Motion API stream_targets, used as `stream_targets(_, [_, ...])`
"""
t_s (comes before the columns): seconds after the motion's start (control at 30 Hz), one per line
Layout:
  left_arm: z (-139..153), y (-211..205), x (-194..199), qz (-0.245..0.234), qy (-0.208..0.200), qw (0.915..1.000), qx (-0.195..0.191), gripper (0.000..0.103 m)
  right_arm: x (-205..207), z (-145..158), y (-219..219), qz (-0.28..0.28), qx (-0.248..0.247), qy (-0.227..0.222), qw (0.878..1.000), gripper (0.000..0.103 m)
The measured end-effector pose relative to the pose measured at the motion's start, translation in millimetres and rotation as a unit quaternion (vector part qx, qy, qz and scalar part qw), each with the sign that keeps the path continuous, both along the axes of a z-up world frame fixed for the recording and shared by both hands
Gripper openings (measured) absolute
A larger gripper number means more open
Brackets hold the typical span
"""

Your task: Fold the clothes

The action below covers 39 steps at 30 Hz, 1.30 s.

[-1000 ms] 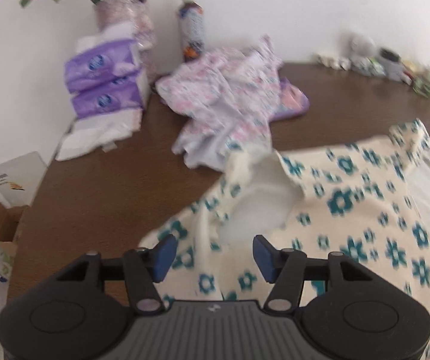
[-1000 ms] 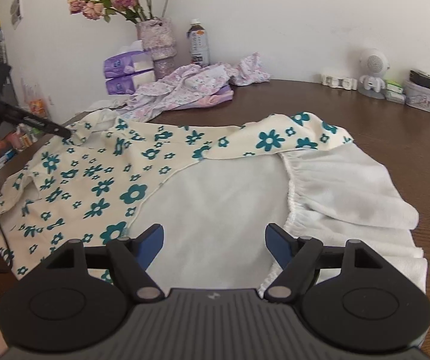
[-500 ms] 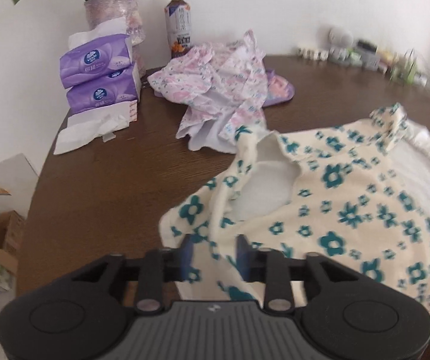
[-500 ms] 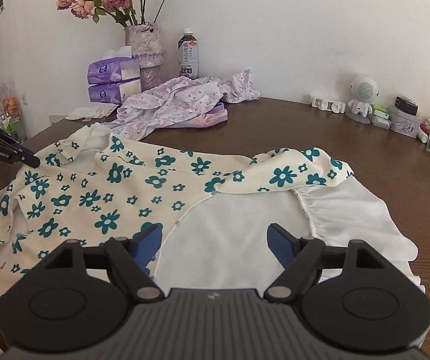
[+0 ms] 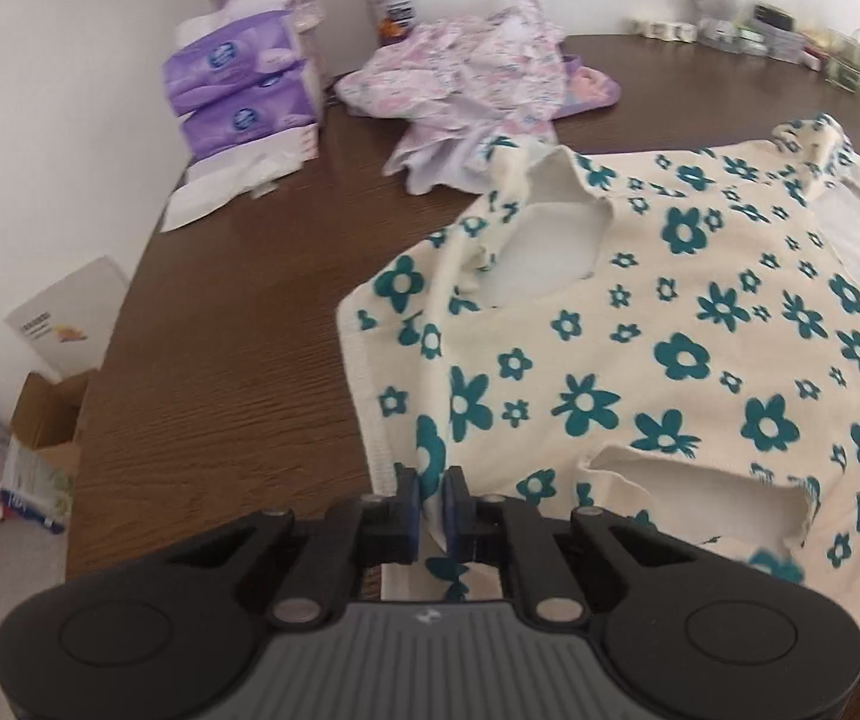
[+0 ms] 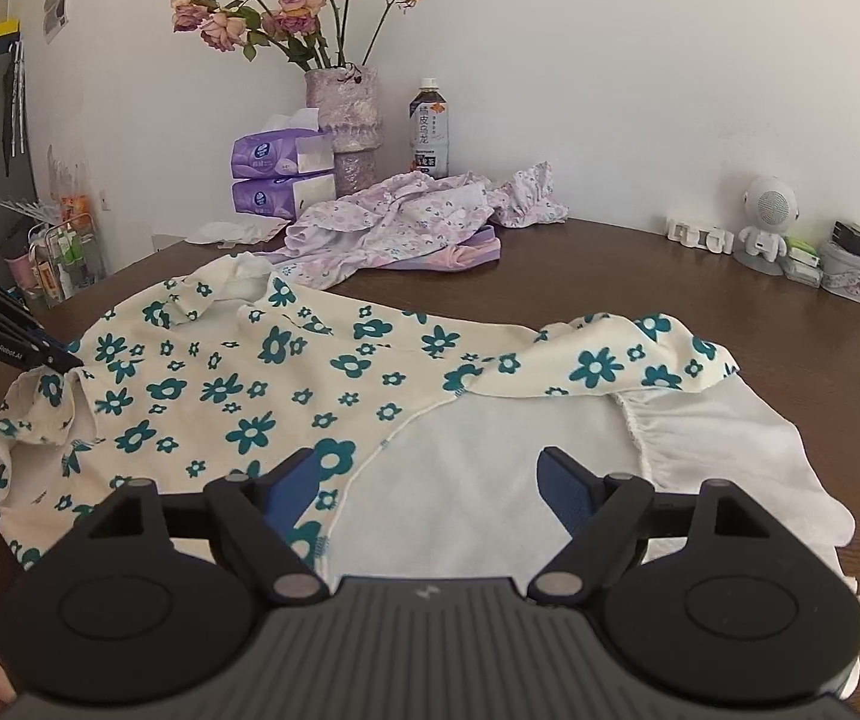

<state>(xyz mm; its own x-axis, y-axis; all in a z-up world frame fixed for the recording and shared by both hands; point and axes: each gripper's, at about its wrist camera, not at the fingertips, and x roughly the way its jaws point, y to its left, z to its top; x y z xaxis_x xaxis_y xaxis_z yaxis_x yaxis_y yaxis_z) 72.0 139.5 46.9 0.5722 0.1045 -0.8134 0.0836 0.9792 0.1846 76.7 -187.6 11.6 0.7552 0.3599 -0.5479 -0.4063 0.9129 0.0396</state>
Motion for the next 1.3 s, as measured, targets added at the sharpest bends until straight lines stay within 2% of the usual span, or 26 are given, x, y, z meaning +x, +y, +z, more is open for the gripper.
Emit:
stream_targets(0.1, [13, -7, -5, 0.011, -0.025, 0.9996, 0.009, 0.022, -5, -6, -18, -0.014, 0.012, 0.004, 1.000, 0.081])
stream_targets(0.17, [27, -18, -9, 0.002, -0.055, 0.9982, 0.022, 0.049, -10, -7, -26, -0.019, 0.018, 0.002, 1.000, 0.081])
stream_targets(0.23, [39, -32, -13, -0.027, -0.079, 0.9964, 0.014, 0.054, -15, -8, -34, -0.027, 0.024, -0.001, 0.999, 0.081])
stream_targets(0.3, [46, -48, -14, -0.068, -0.089, 0.9937, -0.001, 0.054, -18, -9, -41, -0.039, 0.028, -0.002, 0.999, 0.081])
stream_targets(0.43, [34, -72, 0, -0.120, -0.059, 0.9906, -0.032, 0.057, -21, -9, -50, -0.059, 0.030, -0.005, 0.998, 0.081])
stream_targets(0.57, [23, -80, 30, -0.135, -0.033, 0.9869, -0.083, 0.057, -18, -1, -49, -0.053, 0.014, -0.011, 0.998, 0.081])
stream_targets(0.7, [28, -83, 76, -0.106, -0.043, 0.9874, -0.109, 0.057, 3, 26, -41, -0.032, -0.040, -0.038, 0.998, 0.081])
stream_targets(0.8, [21, -80, 109, -0.072, -0.021, 0.9876, -0.138, 0.058, 30, 47, -29, -0.004, -0.086, -0.055, 0.995, 0.079])
stream_targets(0.87, [17, -78, 132, -0.049, -0.007, 0.9864, -0.157, 0.058, 54, 55, -15, 0.026, -0.104, -0.048, 0.993, 0.073])
stream_targets(0.97, [8, -76, 159, -0.019, 0.007, 0.9842, -0.176, 0.058, 98, 46, 7, 0.055, -0.135, -0.008, 0.989, 0.058])
stream_targets(1.03, [-1, -74, 168, 0.001, 0.010, 0.9833, -0.181, 0.057, 127, 35, 11, 0.052, -0.124, 0.029, 0.991, 0.053])
stream_targets(1.13, [-11, -70, 179, 0.017, 0.010, 0.9794, -0.201, 0.057, 163, 22, 13, 0.039, -0.100, 0.060, 0.992, 0.052])
stream_targets(1.23, [-12, -70, 184, 0.011, -0.007, 0.9784, -0.206, 0.054, 187, 14, 22, 0.041, -0.115, 0.065, 0.990, 0.051])
stream_targets(1.3, [-13, -70, 184, 0.001, -0.014, 0.9787, -0.205, 0.046, 198, 2, 31, 0.057, -0.139, 0.084, 0.985, 0.051])
